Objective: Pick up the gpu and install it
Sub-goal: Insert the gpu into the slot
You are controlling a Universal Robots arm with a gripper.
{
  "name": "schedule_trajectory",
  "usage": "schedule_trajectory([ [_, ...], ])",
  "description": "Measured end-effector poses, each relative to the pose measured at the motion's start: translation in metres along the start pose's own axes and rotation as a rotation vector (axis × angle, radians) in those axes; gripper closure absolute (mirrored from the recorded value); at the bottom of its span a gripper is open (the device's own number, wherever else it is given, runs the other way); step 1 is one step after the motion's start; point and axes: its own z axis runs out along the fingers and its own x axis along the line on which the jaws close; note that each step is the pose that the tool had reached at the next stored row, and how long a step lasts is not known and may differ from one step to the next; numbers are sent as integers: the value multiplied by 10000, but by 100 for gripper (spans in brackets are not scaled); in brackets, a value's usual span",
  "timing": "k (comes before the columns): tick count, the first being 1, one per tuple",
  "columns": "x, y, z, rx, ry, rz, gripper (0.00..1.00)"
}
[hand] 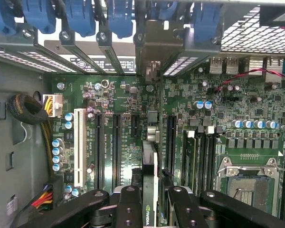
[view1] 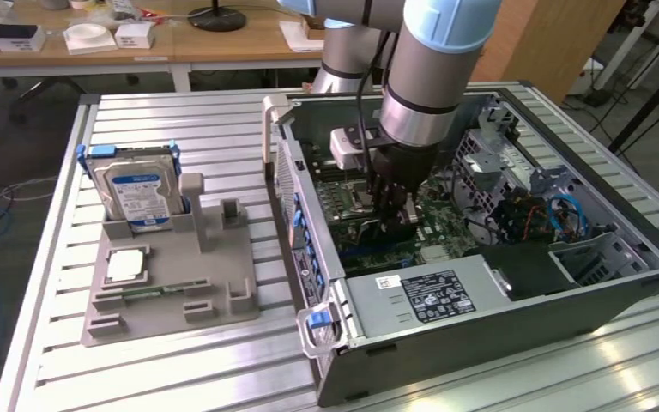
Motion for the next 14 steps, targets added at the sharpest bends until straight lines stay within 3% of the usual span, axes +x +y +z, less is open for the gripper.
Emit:
schedule_trajectory([
  [10, -10, 0, 9, 3, 7, 136, 74],
  [14, -10, 1, 21, 6, 86, 136, 74],
])
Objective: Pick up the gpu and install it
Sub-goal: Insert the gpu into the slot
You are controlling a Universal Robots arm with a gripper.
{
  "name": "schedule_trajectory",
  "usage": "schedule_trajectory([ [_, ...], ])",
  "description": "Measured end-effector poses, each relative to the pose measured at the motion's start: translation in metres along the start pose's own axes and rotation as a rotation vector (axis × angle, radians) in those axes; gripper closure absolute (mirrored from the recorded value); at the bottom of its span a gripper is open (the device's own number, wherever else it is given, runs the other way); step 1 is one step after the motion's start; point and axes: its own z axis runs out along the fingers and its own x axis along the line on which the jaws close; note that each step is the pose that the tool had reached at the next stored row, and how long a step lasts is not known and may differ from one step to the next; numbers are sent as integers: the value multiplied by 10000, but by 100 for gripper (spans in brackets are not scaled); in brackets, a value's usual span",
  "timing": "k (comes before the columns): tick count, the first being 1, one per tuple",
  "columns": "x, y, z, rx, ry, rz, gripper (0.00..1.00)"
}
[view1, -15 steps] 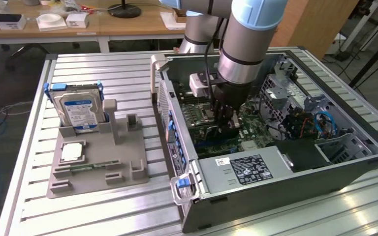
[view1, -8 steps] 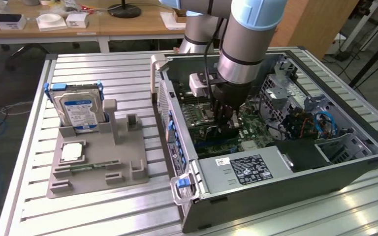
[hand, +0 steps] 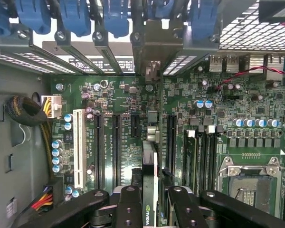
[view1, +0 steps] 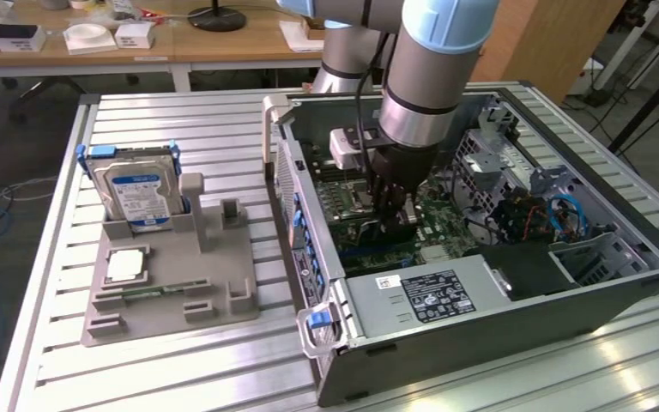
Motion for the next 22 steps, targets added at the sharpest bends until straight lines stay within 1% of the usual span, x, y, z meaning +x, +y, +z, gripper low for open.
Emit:
schedule_trajectory([
  [2, 0, 0, 7, 0, 36, -1, 74],
  [4, 1, 0, 10, 0, 47, -1, 74],
  [7, 0, 0, 28, 7, 36, -1, 74],
  [13, 1, 0, 49, 3, 47, -2, 74],
  [15, 0, 0, 68, 9, 33, -2, 74],
  [22, 1, 0, 65, 4, 42, -1, 74],
])
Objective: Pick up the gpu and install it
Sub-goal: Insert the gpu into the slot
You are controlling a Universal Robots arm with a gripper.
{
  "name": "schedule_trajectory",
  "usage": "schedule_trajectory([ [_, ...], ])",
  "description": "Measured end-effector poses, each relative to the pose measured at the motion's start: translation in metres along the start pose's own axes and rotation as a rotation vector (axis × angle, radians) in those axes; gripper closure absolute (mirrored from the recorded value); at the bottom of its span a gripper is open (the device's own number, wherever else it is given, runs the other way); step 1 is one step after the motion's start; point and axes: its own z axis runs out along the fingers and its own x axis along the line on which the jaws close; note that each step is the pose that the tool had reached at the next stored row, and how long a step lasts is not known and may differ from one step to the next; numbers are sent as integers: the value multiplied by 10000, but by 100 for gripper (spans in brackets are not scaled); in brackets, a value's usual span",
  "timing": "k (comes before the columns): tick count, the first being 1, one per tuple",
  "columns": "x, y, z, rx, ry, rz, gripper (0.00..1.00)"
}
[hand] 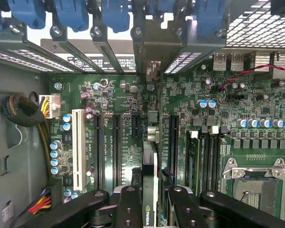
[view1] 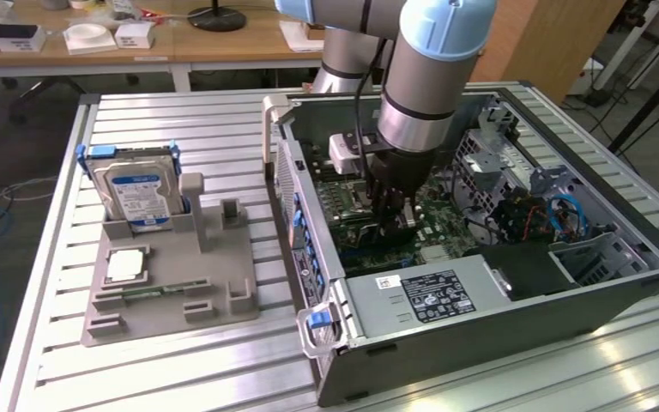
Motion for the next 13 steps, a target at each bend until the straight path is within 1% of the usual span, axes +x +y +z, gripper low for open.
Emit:
schedule_trajectory([
  [5, 0, 1, -1, -1, 1, 1, 73],
  [7, 0, 1, -1, 0, 1, 1, 61],
  [8, 0, 1, 0, 0, 1, 1, 61],
  [9, 0, 1, 0, 0, 1, 1, 55],
  [11, 0, 0, -4, 0, 2, 0, 55],
  [13, 0, 0, -51, 0, 1, 1, 55],
])
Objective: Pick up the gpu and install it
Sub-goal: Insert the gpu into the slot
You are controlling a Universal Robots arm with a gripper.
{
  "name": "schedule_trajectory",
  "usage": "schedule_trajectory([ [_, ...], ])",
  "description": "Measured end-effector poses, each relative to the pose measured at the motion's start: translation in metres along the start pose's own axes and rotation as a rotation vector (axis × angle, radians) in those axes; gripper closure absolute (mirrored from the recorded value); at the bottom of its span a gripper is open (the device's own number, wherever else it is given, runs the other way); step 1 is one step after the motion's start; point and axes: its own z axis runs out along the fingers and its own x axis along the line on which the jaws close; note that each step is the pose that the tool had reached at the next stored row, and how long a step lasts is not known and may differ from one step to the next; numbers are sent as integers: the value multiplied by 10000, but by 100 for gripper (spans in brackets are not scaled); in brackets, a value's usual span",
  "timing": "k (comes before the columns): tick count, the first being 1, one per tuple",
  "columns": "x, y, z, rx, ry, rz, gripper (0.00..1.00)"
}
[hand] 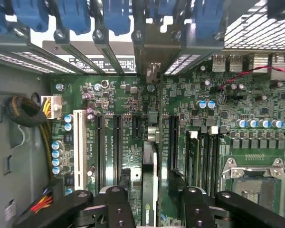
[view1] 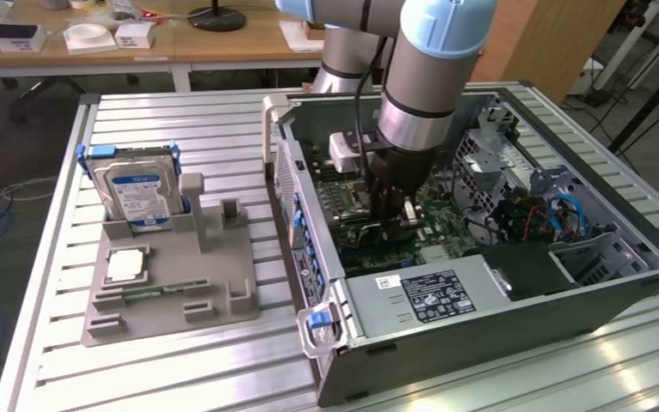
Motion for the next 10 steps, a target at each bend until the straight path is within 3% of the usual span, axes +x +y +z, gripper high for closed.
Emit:
schedule_trajectory([
  [7, -1, -1, -210, 2, -1, -1, 55],
  [10, -1, -2, -238, 3, -3, -1, 55],
])
